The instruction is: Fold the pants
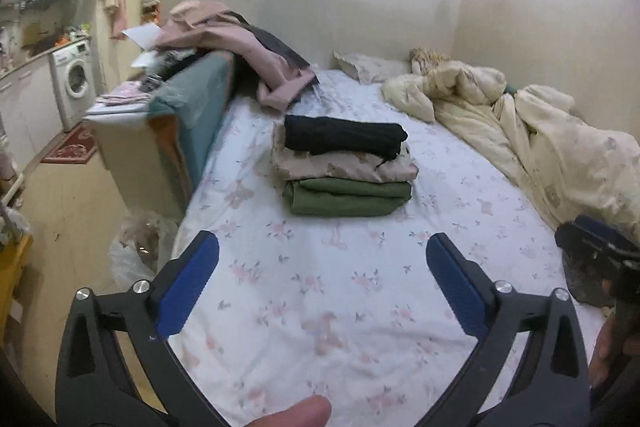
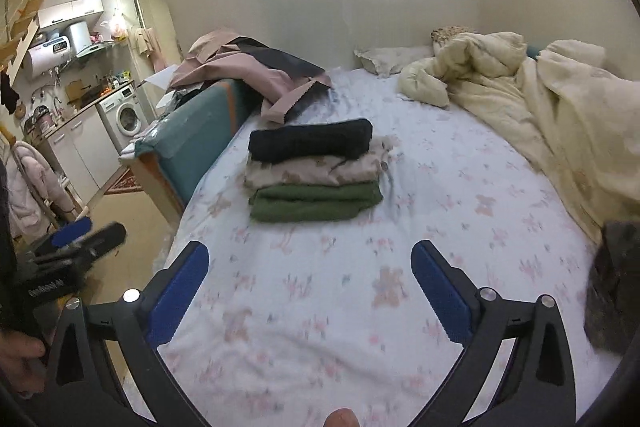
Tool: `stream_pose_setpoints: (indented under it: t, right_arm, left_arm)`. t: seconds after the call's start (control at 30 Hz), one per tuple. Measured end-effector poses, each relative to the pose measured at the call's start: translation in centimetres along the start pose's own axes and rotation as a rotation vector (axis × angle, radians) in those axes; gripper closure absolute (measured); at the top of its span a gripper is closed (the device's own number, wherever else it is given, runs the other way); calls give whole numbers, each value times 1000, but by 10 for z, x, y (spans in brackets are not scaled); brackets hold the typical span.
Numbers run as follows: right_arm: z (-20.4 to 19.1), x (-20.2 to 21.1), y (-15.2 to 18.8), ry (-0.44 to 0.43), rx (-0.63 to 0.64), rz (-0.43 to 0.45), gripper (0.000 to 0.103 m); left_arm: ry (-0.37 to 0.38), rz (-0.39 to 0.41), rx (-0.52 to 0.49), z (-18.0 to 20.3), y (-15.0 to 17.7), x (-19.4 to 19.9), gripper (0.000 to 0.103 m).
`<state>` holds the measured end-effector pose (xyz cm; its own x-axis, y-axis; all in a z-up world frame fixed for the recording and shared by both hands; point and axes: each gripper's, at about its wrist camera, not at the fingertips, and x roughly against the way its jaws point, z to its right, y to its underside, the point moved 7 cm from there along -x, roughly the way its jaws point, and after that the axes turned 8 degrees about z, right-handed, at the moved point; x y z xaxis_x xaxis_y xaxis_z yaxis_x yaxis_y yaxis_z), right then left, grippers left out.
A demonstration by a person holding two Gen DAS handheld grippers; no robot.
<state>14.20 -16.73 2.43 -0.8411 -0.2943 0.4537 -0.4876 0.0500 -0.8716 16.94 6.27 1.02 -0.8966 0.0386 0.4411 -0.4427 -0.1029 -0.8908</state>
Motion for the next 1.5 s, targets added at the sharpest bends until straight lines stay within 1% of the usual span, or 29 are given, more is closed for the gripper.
stream_pose_setpoints:
  t: [0.1, 0.17, 0.23, 0.3, 0.37, 0.5, 0.57, 0.7, 0.87, 1.0, 1.5]
  right_arm:
    - [-5, 27, 17, 14, -4, 28, 0]
    - [-7, 41, 27, 25, -5, 58, 0]
    - [-12, 49, 35, 32, 4, 75, 0]
    - [-17, 53, 47, 47, 51, 76, 0]
    - [-17, 54, 55, 71, 75, 75, 0]
    - [-13, 58, 61, 88, 36, 90, 0]
    - [-11, 55, 66, 90, 11, 76, 0]
    - [-15, 45, 71, 97, 35, 56, 0]
    - [-16, 37, 78, 94, 25, 32, 0]
    - [-16, 38, 79, 93, 32, 34, 0]
    - [-16, 40, 76, 92, 33, 41, 0]
  left_arm:
    - [-30, 32, -8, -2, 8, 27, 0]
    - [-29, 51, -20, 2, 17, 40, 0]
    - [-24, 62, -52, 9, 27, 49, 0]
    - [-23, 87, -101, 17, 37, 60, 0]
    - [-21, 107, -119, 23, 44, 68, 0]
    - [-15, 76, -111, 29, 56, 65, 0]
    - [-8, 62, -102, 31, 58, 60, 0]
    - [-26, 73, -104, 31, 57, 56, 0]
    - [-43, 49, -83, 27, 60, 49, 0]
    - [-52, 34, -72, 24, 63, 46, 0]
    - [-47, 46, -79, 25, 62, 49, 0]
